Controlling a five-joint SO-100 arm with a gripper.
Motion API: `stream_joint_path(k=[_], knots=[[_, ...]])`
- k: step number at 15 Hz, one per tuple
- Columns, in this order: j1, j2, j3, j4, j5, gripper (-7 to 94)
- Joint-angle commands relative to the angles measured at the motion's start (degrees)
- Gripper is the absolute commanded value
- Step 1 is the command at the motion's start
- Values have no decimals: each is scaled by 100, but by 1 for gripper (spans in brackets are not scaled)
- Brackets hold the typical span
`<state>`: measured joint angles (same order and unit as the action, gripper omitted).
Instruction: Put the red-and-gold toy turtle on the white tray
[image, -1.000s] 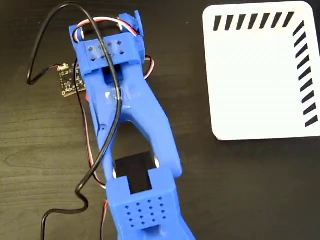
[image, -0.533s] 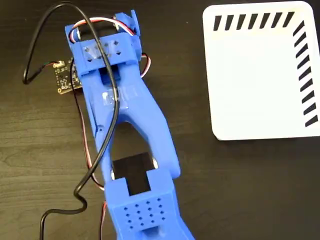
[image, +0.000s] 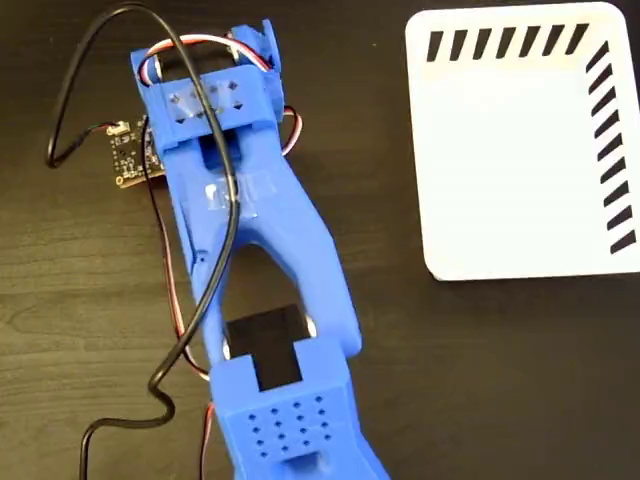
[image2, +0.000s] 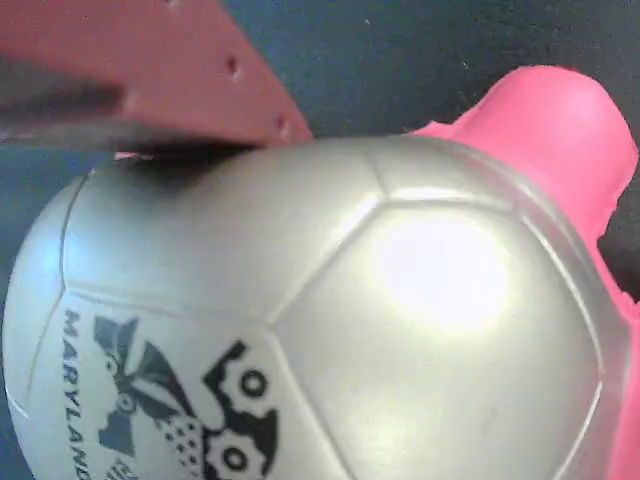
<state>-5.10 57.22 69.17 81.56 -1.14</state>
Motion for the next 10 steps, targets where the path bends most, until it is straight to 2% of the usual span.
stream_joint_path(k=[1, 6, 10], knots=[[53, 976, -483, 308, 105, 0], [53, 2206, -642, 659, 343, 0], [26, 2391, -571, 747, 360, 0]])
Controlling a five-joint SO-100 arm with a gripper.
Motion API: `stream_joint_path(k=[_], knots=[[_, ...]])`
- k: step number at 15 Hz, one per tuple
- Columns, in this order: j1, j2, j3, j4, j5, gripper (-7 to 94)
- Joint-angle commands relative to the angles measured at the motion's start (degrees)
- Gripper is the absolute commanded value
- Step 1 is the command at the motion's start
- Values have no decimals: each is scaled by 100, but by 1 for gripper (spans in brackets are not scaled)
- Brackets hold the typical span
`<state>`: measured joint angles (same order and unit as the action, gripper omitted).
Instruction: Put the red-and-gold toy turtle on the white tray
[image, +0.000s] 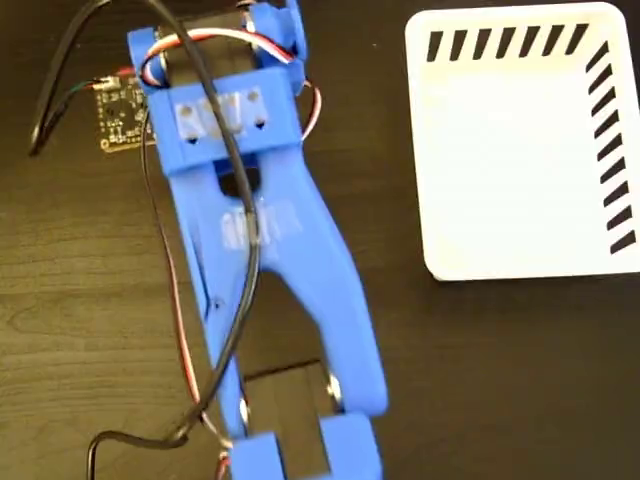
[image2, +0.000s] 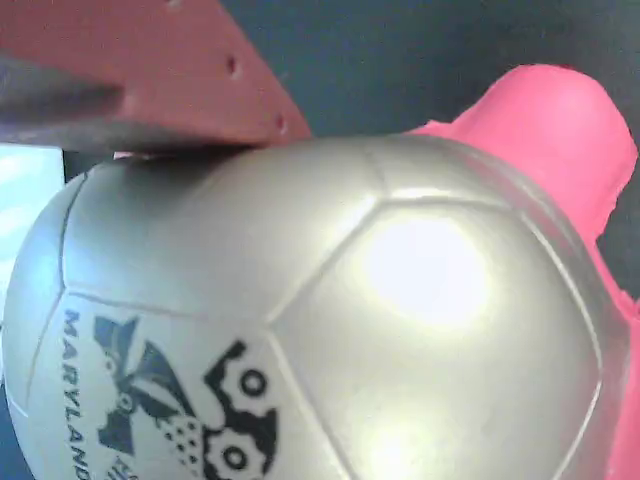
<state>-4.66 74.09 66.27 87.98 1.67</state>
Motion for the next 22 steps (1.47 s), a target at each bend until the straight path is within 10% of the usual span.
stream_joint_path(k=[1, 14, 22], knots=[[35, 782, -290, 202, 62, 0], [3753, 1538, -378, 677, -1485, 0], [3814, -167, -1521, 677, -1380, 0]])
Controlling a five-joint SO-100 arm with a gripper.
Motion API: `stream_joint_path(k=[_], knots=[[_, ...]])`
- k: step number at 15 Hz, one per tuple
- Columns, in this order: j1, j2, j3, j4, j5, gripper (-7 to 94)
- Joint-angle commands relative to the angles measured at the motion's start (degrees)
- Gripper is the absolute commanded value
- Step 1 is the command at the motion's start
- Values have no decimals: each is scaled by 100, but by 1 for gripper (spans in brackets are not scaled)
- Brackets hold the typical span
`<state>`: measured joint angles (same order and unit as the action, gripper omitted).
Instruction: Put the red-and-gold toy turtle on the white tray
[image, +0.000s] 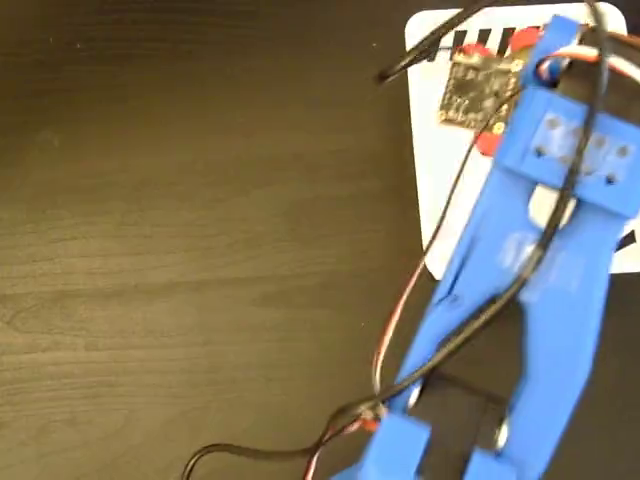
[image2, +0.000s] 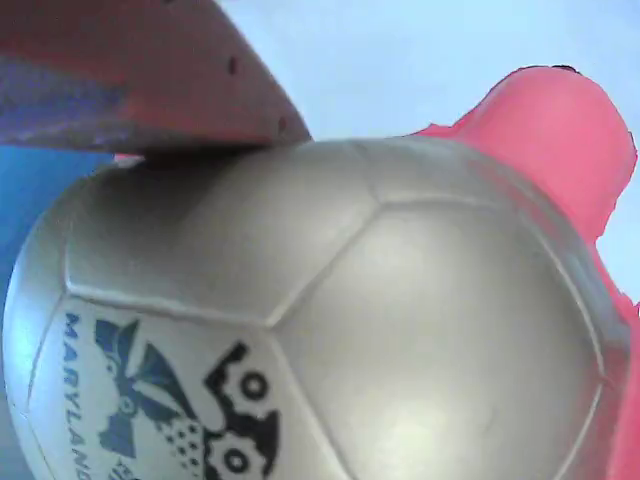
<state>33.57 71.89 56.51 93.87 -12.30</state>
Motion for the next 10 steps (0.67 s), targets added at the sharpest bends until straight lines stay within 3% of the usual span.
stream_joint_path(k=[1, 10], knots=[[-18, -176, -747, 114, 35, 0], [35, -967, -1107, 114, 44, 0]])
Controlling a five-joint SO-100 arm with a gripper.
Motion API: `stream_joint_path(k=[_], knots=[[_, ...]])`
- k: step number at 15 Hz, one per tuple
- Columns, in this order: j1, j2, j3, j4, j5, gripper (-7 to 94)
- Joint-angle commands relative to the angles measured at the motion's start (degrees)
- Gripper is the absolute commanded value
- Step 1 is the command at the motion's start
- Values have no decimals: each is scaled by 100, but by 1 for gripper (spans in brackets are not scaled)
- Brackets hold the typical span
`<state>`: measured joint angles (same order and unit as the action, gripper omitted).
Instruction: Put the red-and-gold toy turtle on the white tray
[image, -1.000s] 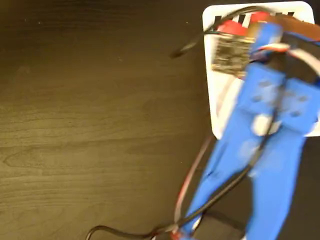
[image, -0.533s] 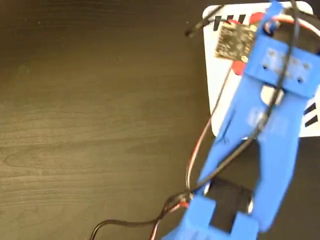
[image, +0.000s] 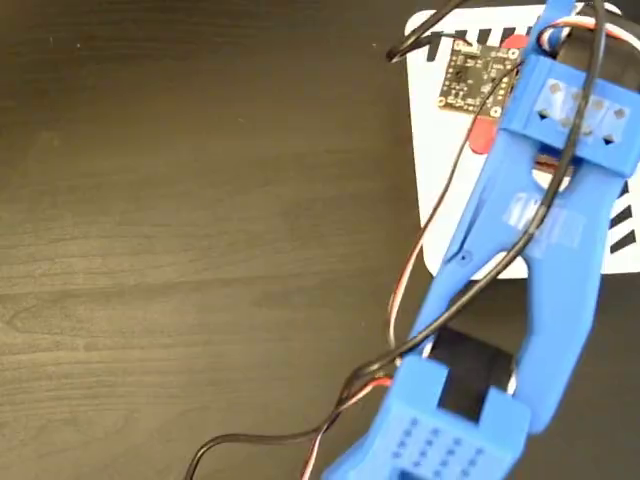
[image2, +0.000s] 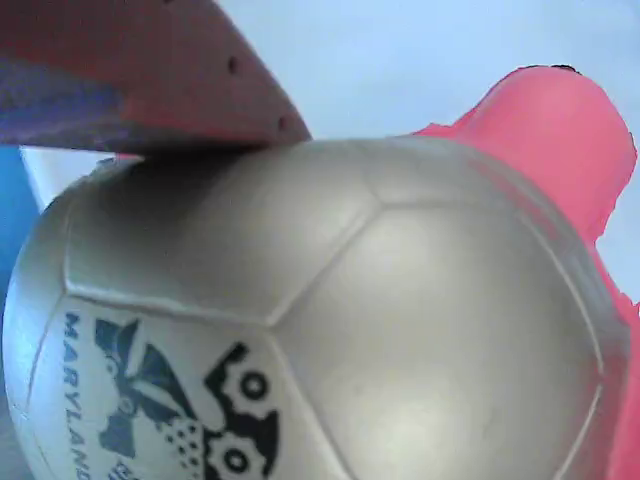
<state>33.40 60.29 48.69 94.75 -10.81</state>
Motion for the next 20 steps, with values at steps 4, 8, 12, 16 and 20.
stream_joint_path(k=[4, 8, 12, 16, 20], knots=[[79, 88, -352, 26, -114, 4], [79, 9, -316, 26, -185, 59], [70, -44, -316, 26, -220, 62], [62, -44, -316, 26, -193, 61], [0, 141, -378, 0, 229, 0]])
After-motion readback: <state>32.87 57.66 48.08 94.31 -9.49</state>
